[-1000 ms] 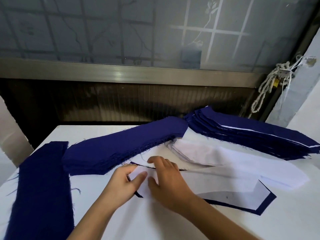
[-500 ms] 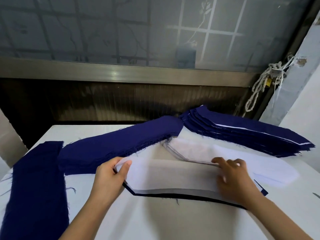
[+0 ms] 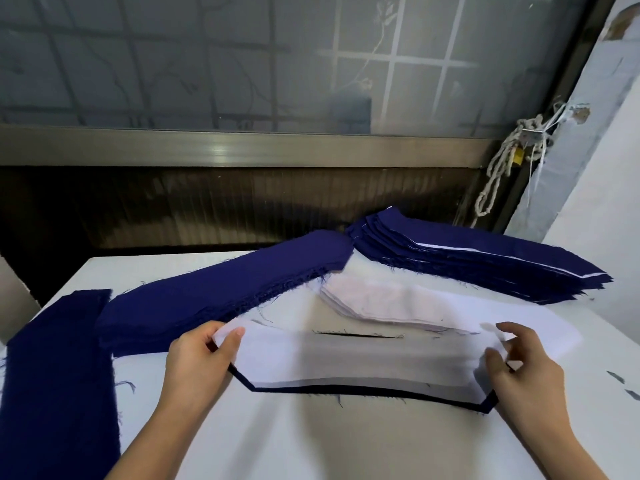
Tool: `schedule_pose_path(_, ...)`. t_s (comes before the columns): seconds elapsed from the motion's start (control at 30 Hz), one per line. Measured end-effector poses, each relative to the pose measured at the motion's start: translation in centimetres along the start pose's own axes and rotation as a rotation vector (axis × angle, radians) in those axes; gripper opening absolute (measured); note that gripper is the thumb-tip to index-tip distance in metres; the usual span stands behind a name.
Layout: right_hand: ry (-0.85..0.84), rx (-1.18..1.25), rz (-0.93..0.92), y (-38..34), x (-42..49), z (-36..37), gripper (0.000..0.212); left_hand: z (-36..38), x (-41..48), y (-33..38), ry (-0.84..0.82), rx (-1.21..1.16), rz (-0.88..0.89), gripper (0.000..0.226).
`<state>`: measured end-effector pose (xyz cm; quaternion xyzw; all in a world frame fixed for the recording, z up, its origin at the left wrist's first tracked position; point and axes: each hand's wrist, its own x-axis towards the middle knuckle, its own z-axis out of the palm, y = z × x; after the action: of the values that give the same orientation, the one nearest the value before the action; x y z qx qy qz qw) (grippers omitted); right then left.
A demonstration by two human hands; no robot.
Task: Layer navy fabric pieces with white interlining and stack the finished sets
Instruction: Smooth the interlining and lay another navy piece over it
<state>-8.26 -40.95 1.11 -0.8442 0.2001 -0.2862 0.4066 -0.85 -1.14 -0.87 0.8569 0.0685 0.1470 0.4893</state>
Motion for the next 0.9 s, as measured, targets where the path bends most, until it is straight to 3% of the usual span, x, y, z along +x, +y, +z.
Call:
schedule_pose_path(0.13,0.072,-0.084,-0.086,0.1,-0.6,0.3,0.033,0.1,0.3,-0.2,-0.006,0.043,0.006,0.024)
schedule_pose_path(0.3,0.148,-0.037,-0.060,0.8,-0.4,0.1,0.029,0.1,0.2,-0.1,-0.002,0.000,-0.002,0.018)
schedule_pose_path(0.43,0.135,-0.125,-0.061,1.0,-0.1,0.3,0.023,0.0,0.1,0.1,0.008,0.027,-0.003,0.015)
schedule_pose_path(0.63,0.024,-0.348,-0.077,1.7,0.4,0.7,0.014,0.2,-0.5,0.8,0.025,0.254,0.036,0.022)
schedule_pose_path(0.9,0.082,-0.453,-0.124,1.8,0.5,1.2,0.016,0.4,-0.4,0.9,0.037,0.370,0.076,0.019)
